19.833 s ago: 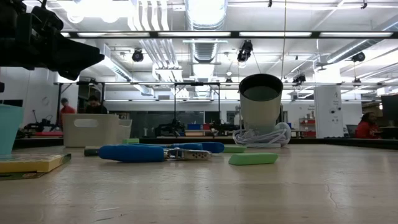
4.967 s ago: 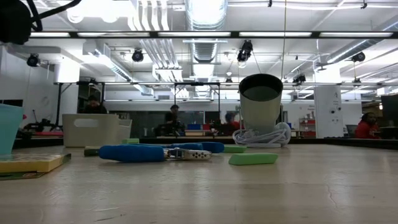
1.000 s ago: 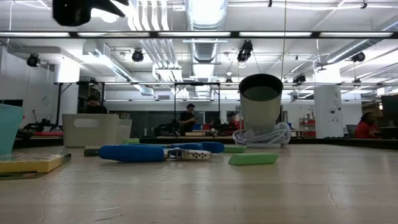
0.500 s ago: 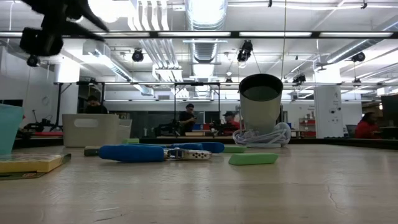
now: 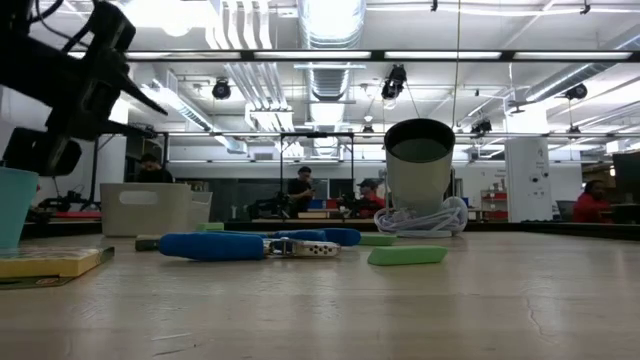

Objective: Pick & Place School Supplies
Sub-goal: Put the yellow crayon box into the green bin

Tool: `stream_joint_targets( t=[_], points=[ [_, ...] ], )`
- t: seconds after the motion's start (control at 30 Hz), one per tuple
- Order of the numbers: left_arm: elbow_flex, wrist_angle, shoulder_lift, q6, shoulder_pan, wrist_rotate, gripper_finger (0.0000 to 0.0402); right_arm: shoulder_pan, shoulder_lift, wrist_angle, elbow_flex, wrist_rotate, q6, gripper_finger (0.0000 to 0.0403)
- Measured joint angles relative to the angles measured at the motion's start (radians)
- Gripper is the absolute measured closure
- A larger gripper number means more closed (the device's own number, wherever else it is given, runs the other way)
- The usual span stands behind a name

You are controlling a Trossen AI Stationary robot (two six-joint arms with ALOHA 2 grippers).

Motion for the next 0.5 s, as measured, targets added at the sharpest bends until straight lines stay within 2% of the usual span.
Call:
stream_joint_targets(
  t=[0.13,0.3,0.5],
  points=[
    [-0.021,-0.068,-0.037,0.017,0.015,0.005,0.0255,0.0,0.0,0.0,0.0,0.0,0.0,0.0098],
    [0.01,-0.217,-0.049,-0.023,0.04,0.071,0.0255,0.0,0.0,0.0,0.0,0.0,0.0,0.0092],
    [0.097,-0.376,-0.008,0.113,0.073,0.095,0.0254,0.0,0.0,0.0,0.0,0.0,0.0,0.0098]
  ],
)
